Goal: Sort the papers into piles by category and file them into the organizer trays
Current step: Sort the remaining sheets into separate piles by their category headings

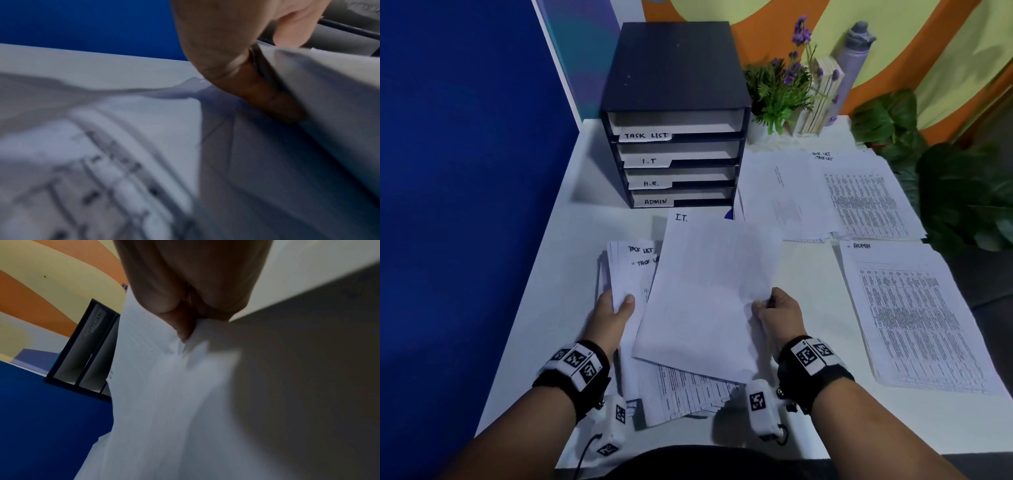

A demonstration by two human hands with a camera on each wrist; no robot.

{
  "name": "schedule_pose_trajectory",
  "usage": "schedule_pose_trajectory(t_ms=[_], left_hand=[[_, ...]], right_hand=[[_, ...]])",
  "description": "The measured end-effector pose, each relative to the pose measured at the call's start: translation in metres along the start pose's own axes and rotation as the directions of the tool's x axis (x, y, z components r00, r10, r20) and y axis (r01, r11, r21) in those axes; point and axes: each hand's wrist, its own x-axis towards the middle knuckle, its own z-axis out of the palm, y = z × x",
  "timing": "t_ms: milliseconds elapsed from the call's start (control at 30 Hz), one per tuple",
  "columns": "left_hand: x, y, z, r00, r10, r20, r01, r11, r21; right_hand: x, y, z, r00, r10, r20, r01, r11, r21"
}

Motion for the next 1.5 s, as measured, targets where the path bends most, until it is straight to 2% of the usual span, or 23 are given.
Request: schedule_pose_trajectory(t_ms=[100, 167, 233, 300, 367, 433, 500, 600, 633, 700, 733, 800, 833, 900, 967, 1000, 1067, 1167, 1267, 1367, 1500], left_hand=[[-0.001, -0.001, 0.002, 0.998, 0.026, 0.055, -0.032, 0.993, 0.110], [-0.001, 0.003, 0.003, 0.998, 0.044, 0.042, -0.052, 0.973, 0.225], [0.000, 0.012, 0.003, 0.996, 0.087, -0.011, -0.082, 0.966, 0.245], [0.001, 0.028, 0.003, 0.989, 0.137, -0.056, -0.120, 0.964, 0.236], [0.001, 0.045, 0.004, 0.979, 0.185, -0.082, -0.163, 0.963, 0.215], [0.004, 0.060, 0.008, 0.969, 0.212, -0.129, -0.185, 0.964, 0.192], [0.006, 0.072, 0.015, 0.959, 0.221, -0.180, -0.191, 0.967, 0.170], [0.010, 0.082, 0.031, 0.951, 0.204, -0.233, -0.174, 0.974, 0.143], [0.010, 0.085, 0.038, 0.952, 0.193, -0.237, -0.164, 0.977, 0.136], [0.011, 0.087, 0.051, 0.963, 0.166, -0.212, -0.142, 0.982, 0.124], [0.010, 0.087, 0.058, 0.969, 0.155, -0.191, -0.135, 0.984, 0.115], [0.010, 0.088, 0.070, 0.978, 0.133, -0.162, -0.117, 0.988, 0.101], [0.010, 0.089, 0.075, 0.979, 0.125, -0.159, -0.111, 0.989, 0.093], [0.013, 0.089, 0.082, 0.980, 0.116, -0.163, -0.102, 0.991, 0.092], [0.016, 0.092, 0.087, 0.979, 0.105, -0.176, -0.089, 0.992, 0.093], [0.017, 0.093, 0.088, 0.977, 0.098, -0.188, -0.082, 0.992, 0.093], [0.020, 0.096, 0.087, 0.974, 0.083, -0.212, -0.064, 0.993, 0.094], [0.022, 0.097, 0.081, 0.967, 0.082, -0.243, -0.053, 0.991, 0.125], [0.021, 0.094, 0.073, 0.962, 0.082, -0.259, -0.050, 0.991, 0.126], [0.018, 0.089, 0.066, 0.960, 0.075, -0.270, -0.037, 0.989, 0.141], [0.015, 0.082, 0.057, 0.961, 0.066, -0.267, -0.031, 0.991, 0.131]], right_hand=[[0.001, 0.000, 0.005, 0.997, 0.039, 0.063, -0.042, 0.998, 0.036], [-0.001, -0.007, 0.004, 0.995, 0.032, 0.092, -0.036, 0.999, 0.040], [-0.002, -0.020, -0.004, 0.999, -0.021, 0.034, 0.020, 0.999, 0.035], [0.001, -0.034, -0.017, 0.993, -0.091, -0.074, 0.086, 0.994, -0.074], [0.004, -0.053, -0.031, 0.988, -0.122, -0.091, 0.110, 0.985, -0.133], [0.008, -0.069, -0.040, 0.999, -0.050, 0.006, 0.050, 0.994, -0.095], [0.010, -0.078, -0.048, 0.986, 0.038, 0.162, -0.020, 0.993, -0.113], [0.010, -0.074, -0.063, 0.949, 0.045, 0.311, 0.001, 0.990, -0.144], [0.013, -0.072, -0.072, 0.953, 0.047, 0.298, 0.016, 0.979, -0.204], [0.023, -0.069, -0.092, 0.986, 0.034, 0.160, 0.008, 0.966, -0.257], [0.032, -0.068, -0.103, 0.998, 0.027, 0.054, -0.013, 0.973, -0.231], [0.048, -0.069, -0.126, 0.987, 0.019, -0.160, -0.032, 0.996, -0.080], [0.055, -0.069, -0.135, 0.979, 0.018, -0.205, -0.021, 1.000, -0.014], [0.065, -0.068, -0.144, 0.993, 0.051, -0.109, -0.051, 0.999, -0.001], [0.073, -0.060, -0.143, 0.998, 0.056, 0.030, -0.051, 0.988, -0.143], [0.079, -0.059, -0.142, 1.000, 0.013, 0.025, -0.007, 0.972, -0.234], [0.092, -0.066, -0.145, 0.985, -0.132, -0.112, 0.084, 0.931, -0.355], [0.111, -0.095, -0.157, 0.931, -0.279, -0.236, 0.163, 0.895, -0.415], [0.134, -0.111, -0.157, 0.930, -0.304, -0.207, 0.185, 0.874, -0.449], [0.153, -0.107, -0.144, 0.929, -0.338, -0.149, 0.230, 0.845, -0.483], [0.166, -0.102, -0.125, 0.920, -0.370, -0.133, 0.271, 0.841, -0.468]])
